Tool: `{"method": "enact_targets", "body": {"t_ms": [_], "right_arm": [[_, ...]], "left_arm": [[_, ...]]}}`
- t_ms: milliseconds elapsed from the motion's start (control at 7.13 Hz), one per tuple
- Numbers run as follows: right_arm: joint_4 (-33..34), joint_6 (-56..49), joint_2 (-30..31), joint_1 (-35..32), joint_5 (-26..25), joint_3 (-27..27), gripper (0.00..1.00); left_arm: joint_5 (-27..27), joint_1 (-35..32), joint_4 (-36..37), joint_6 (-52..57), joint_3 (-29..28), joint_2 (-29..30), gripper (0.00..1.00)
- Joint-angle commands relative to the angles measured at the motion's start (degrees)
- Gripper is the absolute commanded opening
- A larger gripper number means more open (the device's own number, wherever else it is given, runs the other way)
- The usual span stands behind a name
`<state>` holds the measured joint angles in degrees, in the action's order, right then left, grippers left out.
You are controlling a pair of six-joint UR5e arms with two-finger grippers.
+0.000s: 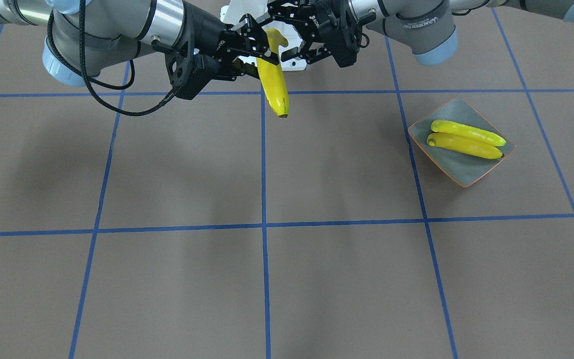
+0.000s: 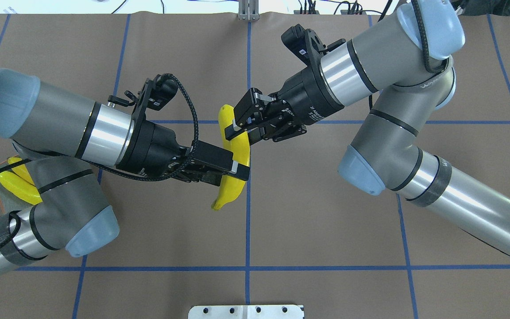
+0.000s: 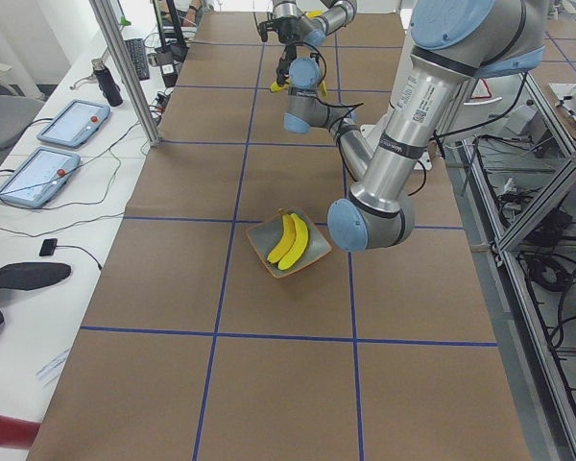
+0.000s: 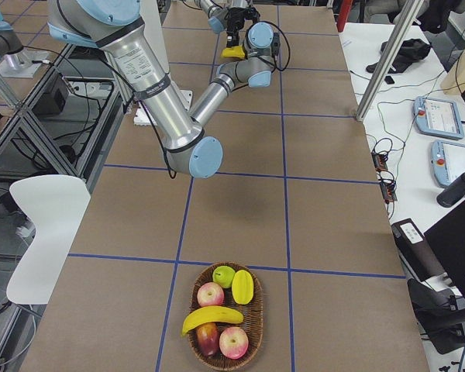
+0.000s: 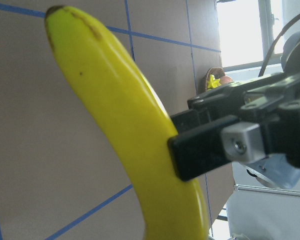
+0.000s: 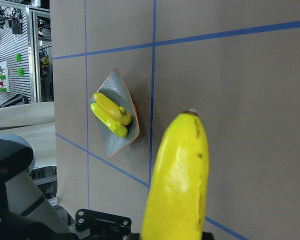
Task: Transfer all bananas from basket to plate
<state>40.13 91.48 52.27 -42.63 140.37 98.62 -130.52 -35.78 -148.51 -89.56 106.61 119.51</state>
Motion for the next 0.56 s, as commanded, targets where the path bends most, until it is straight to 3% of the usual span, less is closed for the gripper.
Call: {"method": "enact_targets", "body": {"t_ms": [0, 140, 280, 421], "right_arm": [[-0.2, 0.0, 0.0, 0.0, -0.1, 0.0, 0.0], [-0.3, 0.0, -0.1, 0.0, -0.1, 0.0, 0.0], [-0.3, 0.0, -0.1, 0.0, -0.1, 0.0, 0.0], [-0.3, 0.0, -0.1, 0.0, -0.1, 0.1, 0.0]], "left_arm": [[0.0, 0.3, -0.1, -0.8, 0.0, 0.0, 0.81], [0.0, 0.4, -0.2, -1.3, 0.1, 0.0, 0.72], [0.0, 0.6, -0.2, -1.4, 0.1, 0.0, 0.48], [0.0, 0.8, -0.3, -2.2, 0.1, 0.0, 0.0]]}}
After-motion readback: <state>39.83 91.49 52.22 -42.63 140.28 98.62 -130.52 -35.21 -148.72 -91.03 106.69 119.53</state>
